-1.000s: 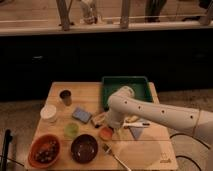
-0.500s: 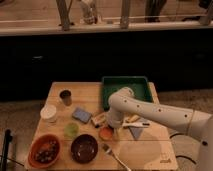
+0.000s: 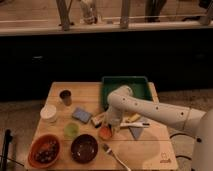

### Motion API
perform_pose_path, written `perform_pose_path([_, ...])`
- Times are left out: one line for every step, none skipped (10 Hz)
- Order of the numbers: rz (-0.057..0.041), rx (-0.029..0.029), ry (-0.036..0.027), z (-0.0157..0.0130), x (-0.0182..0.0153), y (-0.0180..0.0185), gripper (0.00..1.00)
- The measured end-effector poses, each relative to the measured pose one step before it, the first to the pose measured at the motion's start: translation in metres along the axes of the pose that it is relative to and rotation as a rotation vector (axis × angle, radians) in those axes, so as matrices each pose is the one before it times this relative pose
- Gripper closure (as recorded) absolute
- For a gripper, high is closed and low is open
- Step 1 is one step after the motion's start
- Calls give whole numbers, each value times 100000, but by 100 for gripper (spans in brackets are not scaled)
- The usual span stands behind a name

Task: Place apple in paper cup

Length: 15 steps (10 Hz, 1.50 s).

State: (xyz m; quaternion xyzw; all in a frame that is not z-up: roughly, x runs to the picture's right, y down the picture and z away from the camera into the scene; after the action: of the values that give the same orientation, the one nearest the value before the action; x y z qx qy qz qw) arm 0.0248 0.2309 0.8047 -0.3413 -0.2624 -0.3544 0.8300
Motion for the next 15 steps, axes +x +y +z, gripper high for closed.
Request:
perform_pose_path([-723,-466,488,-296,-98,-325,82])
perform_pose_path([-1387,-330,1085,-709,-237,-568,94])
perform_pose_path([-1020,-214,849,-644,-210,-404,99])
perform_pose_path([-829,-244,741,-385,-125,-271,100])
perform_pose_path([-942,-71,911,-601,-145,-349,100])
perform_pose_path([-941,-136,967,-600,-128,-313,100])
perform_pose_path([-867,-8,832,-540,-106,-297,100])
perform_pose_path([-674,-134,673,-402,-41,-211,100])
perform_pose_path([-914,-61,933,-573,-1,-384,100])
perform_pose_path([-882,-52,711,-404,14,-413,100])
perform_pose_path([-1016,-145,483,-286,-87,-404,100])
perform_pose_path([-1362,-166,712,-459,-148,-560,100])
perform_pose_path([-912,-219,381,-293,-99,-344,100])
perform_pose_path([-823,-293,310,-256,-40,-314,100])
perform_pose_path([-1245,-234,416,-339,-94,-574,100])
